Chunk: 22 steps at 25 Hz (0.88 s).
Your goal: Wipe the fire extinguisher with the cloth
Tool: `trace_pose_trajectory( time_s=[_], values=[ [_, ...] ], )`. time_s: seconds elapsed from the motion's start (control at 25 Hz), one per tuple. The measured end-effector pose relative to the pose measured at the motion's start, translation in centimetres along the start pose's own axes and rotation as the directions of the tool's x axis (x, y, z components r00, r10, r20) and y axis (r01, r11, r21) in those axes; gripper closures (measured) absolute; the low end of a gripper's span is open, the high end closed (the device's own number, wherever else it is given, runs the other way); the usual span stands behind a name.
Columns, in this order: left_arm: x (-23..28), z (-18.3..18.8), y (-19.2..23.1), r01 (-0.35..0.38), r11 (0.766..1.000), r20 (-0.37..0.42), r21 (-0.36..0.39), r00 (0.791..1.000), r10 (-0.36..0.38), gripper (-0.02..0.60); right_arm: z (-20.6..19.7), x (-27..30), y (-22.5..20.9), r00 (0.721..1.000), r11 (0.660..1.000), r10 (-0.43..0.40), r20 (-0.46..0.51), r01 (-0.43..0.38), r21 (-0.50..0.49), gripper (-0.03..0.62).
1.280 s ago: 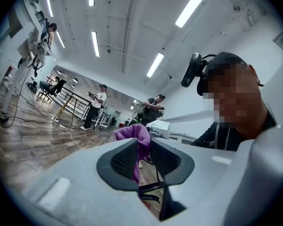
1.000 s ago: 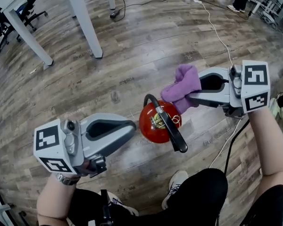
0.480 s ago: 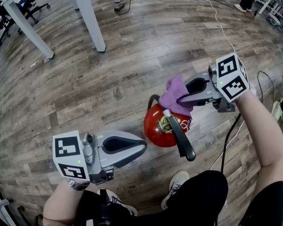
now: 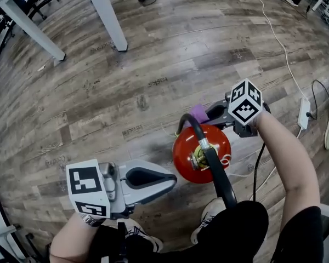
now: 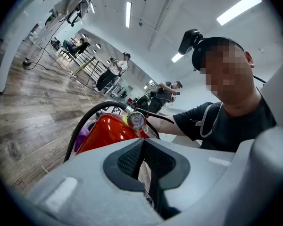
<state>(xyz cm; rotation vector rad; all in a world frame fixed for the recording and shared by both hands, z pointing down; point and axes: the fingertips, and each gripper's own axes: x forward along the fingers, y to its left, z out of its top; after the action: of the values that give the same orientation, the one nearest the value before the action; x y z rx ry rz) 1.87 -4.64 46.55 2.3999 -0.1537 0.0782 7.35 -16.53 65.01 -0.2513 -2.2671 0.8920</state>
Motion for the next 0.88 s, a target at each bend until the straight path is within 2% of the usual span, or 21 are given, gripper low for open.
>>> trace_pose_trajectory(
  time_s=[0.24, 0.4, 0.52, 0.68, 0.8, 0.88],
  values=[
    [-0.8, -1.2, 1.2, -0.053, 0.998, -0.021, -0.040, 0.998, 0.053, 0.580, -6.6, 5.6, -7.3, 0.999, 0.987, -0.035, -0.021, 0.038, 0.156, 0.508],
    [-1.5, -1.9, 1.8, -0.099, 0.992, -0.016, -0.075, 0.995, 0.098, 0.580, -11.0, 8.5, -11.6, 0.994, 0.959, -0.112, -0.014, 0.112, 0.261, 0.510],
    [-1.8, -2.2, 2.2, -0.123, 0.988, -0.006, -0.096, 0.992, 0.123, 0.580, -12.1, 9.4, -13.0, 0.989, 0.938, -0.147, 0.021, 0.133, 0.319, 0.507],
    [-1.6, -2.3, 2.3, -0.115, 0.987, 0.009, -0.114, 0.993, 0.117, 0.580, -10.9, 8.4, -11.8, 0.985, 0.942, -0.152, 0.084, 0.119, 0.315, 0.508],
    [-1.1, -2.2, 2.0, -0.093, 0.991, 0.008, -0.095, 0.996, 0.094, 0.580, -6.3, 4.9, -7.6, 0.973, 0.969, -0.106, 0.204, 0.055, 0.242, 0.508],
    [-0.9, -2.3, 1.7, -0.075, 0.994, 0.002, -0.079, 0.997, 0.075, 0.580, -2.5, 1.5, -3.6, 0.959, 0.985, -0.090, 0.271, 0.045, 0.166, 0.508]
  ],
)
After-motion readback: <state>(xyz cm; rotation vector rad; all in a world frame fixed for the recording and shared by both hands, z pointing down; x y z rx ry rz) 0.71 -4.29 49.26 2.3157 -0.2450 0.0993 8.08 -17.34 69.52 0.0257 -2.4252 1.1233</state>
